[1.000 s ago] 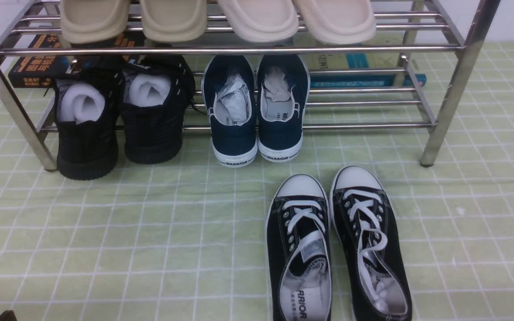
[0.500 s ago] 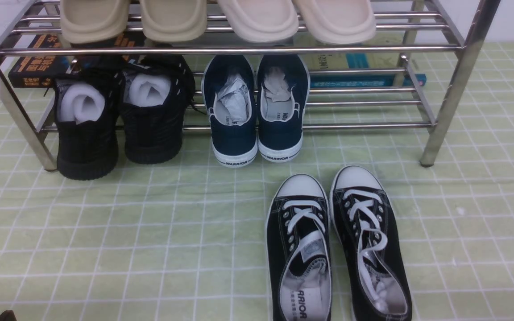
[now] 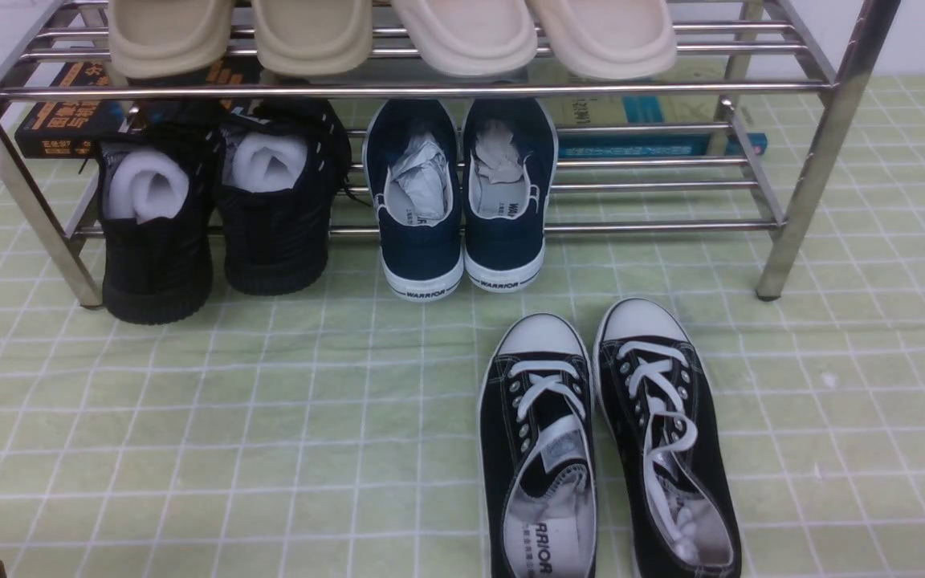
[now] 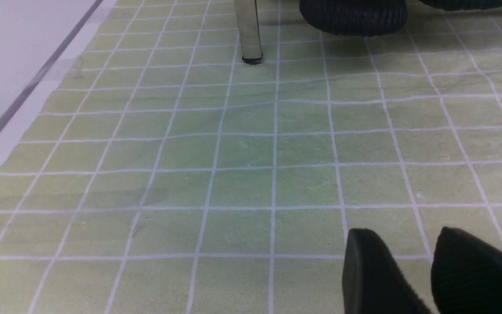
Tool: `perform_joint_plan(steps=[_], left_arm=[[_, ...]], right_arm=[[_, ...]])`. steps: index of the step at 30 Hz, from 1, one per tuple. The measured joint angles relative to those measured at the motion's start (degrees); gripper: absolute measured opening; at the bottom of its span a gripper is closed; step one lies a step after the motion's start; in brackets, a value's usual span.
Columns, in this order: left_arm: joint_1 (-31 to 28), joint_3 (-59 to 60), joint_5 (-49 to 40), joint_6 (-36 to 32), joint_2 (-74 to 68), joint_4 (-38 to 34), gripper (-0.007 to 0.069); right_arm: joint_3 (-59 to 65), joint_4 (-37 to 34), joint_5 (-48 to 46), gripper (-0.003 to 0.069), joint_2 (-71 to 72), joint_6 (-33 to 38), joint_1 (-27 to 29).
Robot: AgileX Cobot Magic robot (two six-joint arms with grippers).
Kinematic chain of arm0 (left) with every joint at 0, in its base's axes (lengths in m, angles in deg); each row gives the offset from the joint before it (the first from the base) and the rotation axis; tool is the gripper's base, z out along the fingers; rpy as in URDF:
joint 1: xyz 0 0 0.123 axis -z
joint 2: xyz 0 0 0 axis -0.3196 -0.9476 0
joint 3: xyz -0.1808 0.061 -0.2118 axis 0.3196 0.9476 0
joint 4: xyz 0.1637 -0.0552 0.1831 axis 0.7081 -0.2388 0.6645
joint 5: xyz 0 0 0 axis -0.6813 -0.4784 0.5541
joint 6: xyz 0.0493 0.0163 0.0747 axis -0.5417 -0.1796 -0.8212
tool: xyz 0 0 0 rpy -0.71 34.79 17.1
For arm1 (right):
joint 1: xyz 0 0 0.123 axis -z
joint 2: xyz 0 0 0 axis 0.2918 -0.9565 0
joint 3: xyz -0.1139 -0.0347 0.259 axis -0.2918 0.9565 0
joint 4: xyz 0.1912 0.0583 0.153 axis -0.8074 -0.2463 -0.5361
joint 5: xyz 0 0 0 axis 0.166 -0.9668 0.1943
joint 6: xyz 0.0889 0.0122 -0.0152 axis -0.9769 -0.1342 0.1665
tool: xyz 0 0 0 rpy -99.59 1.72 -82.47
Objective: Take the shoes off the shelf with your hand from the green coffee tablecloth.
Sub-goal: 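Grasp the leftmost shoe on the bottom shelf of the shoe rack with the left gripper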
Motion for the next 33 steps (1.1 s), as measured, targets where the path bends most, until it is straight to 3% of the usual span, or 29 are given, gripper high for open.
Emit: perform_joint_plan(steps=[7,10,12,14,15,17,19,24,30,33], left_arm=[[0.0,0.0,0.0,0.4,0.0,0.3,0.0242],[0.0,0.0,0.4,5.6,0.0,-4.1,0.0242],[0.0,0.0,1.2,17.4,0.0,-16.8,0.0242],[0.0,0.1,1.3,25.7,0.0,-25.2,0.0242],[0.0,0.1,1.3,25.7,0.0,-25.2,0.0242],[0.0,0.1,1.4,33.6,0.0,-32.2,0.0242],[0.0,0.2,1.7,36.8,0.0,-34.4,0.0242],[0.0,0.3,3.7,38.9,0.0,-35.3,0.0242],[0.0,0.3,14.8,38.2,0.0,-31.3,0.0234],[0.0,-1.0,19.3,39.6,0.0,-30.9,0.0181]], right_arm=[[0.0,0.0,0.0,0.0228,0.0,0.0,0.0],[0.0,0.0,0.0,0.0230,0.0,0.0,0.0],[0.0,0.0,0.0,0.0234,0.0,0.0,0.0],[0.0,0.0,0.0,0.0237,0.0,0.0,0.0],[0.0,0.0,0.0,0.0237,0.0,0.0,0.0],[0.0,0.0,0.0,0.0237,0.0,0.0,0.0],[0.0,0.0,0.0,0.0237,0.0,0.0,0.0],[0.0,0.0,0.0,0.0237,0.0,0.0,0.0],[0.0,0.0,0.0,0.0237,0.0,0.0,0.0],[0.0,0.0,0.0,0.0237,0.0,0.0,0.0]])
